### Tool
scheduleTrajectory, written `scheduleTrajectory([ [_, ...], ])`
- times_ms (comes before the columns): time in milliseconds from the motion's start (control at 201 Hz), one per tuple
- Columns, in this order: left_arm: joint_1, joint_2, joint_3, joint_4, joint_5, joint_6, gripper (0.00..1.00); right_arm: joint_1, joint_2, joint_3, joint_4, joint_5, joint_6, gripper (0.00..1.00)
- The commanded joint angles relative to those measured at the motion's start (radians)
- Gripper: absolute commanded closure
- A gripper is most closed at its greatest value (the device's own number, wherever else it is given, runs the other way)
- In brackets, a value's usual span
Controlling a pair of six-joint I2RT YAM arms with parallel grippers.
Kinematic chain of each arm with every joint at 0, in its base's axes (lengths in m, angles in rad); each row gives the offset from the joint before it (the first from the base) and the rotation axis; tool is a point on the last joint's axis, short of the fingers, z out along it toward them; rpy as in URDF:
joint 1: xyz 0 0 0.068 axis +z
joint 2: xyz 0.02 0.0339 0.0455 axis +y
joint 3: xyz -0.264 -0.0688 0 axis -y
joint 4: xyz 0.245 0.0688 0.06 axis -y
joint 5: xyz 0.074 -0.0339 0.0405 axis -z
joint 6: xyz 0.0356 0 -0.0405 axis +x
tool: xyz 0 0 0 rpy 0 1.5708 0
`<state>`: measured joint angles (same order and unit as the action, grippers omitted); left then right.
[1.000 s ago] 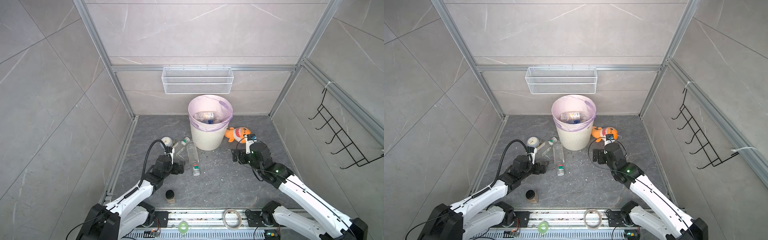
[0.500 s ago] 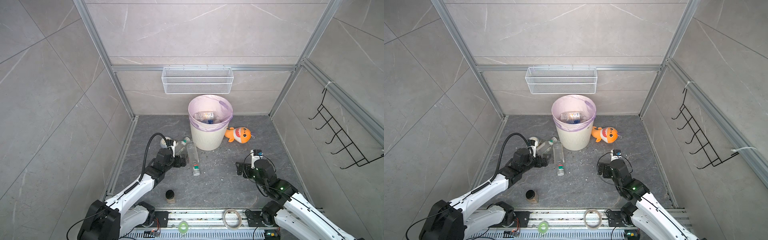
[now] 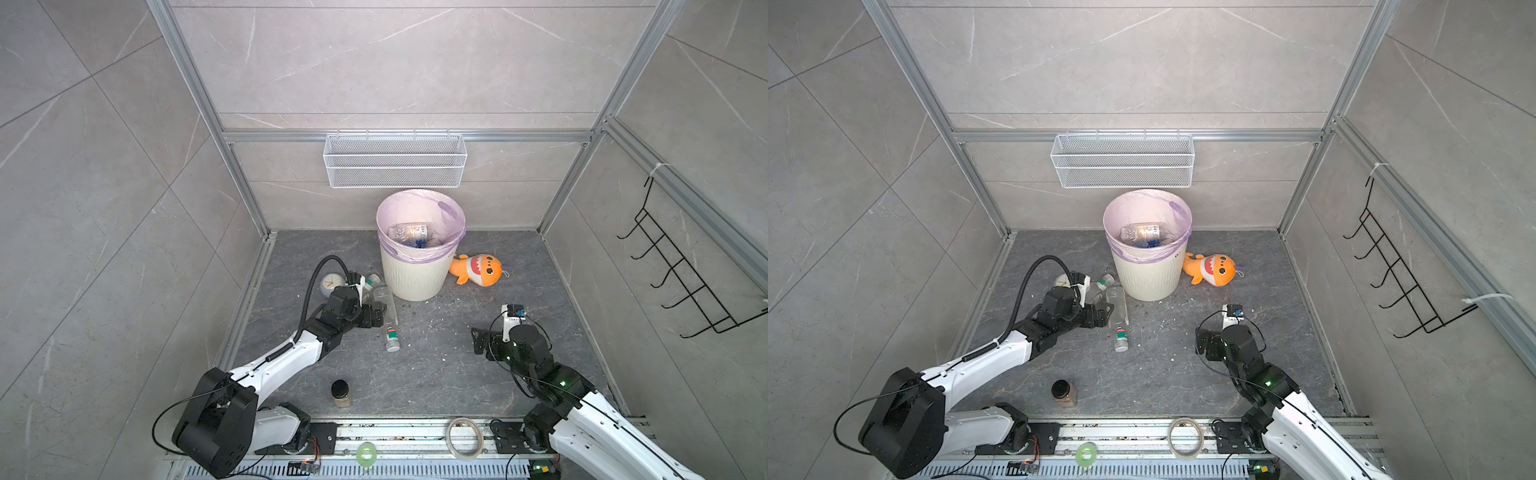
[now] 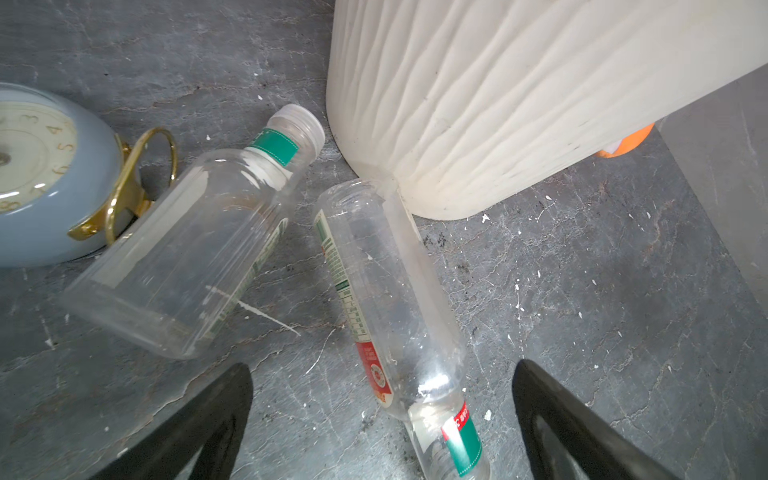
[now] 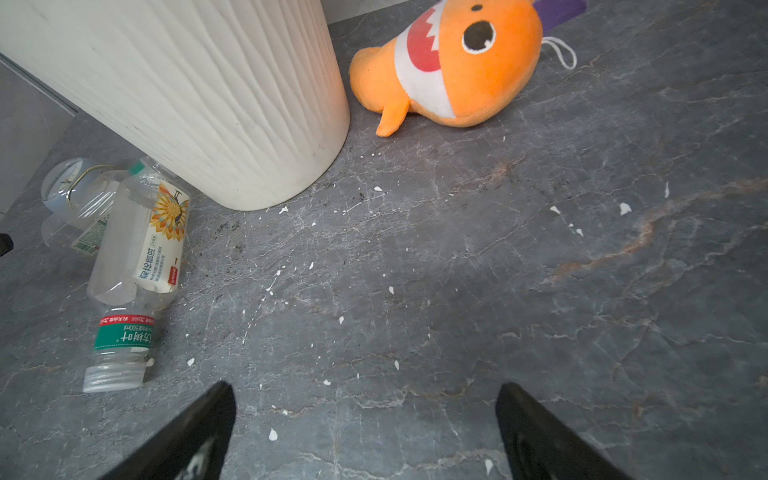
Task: Throw the plastic bottles in the bin
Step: 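Lower the left gripper around the clear bottle lying nearest the bin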
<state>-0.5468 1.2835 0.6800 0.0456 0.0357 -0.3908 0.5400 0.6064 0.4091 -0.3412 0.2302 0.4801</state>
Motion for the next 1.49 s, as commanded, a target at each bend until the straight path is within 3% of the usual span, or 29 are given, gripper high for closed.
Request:
scheduleTrajectory([
  [0, -0.016, 0.044, 0.057, 0.009, -0.005, -0.017, 0.00, 0.001, -0.005, -0.019, 0.022, -0.008, 0.018, 0.01],
  [612, -0.054, 0.305, 0.250, -0.090, -0.105, -0.082, 0.01, 0.000, -0.008, -0.024, 0.033, -0.005, 0.018, 0.00],
  [886, -0.072, 0.403, 0.339, -0.182, -0.164, -0.098, 0.07, 0.001, -0.011, -0.027, 0.035, -0.005, 0.018, 0.00],
  [1279, -0.096, 0.475, 0.371, -0.217, -0.201, -0.099, 0.21, 0.001, -0.010, -0.028, 0.039, -0.012, 0.016, 0.00],
  [1488, -0.102, 0.487, 0.370, -0.227, -0.209, -0.095, 0.23, 0.000, -0.006, -0.027, 0.041, -0.012, 0.015, 0.00],
])
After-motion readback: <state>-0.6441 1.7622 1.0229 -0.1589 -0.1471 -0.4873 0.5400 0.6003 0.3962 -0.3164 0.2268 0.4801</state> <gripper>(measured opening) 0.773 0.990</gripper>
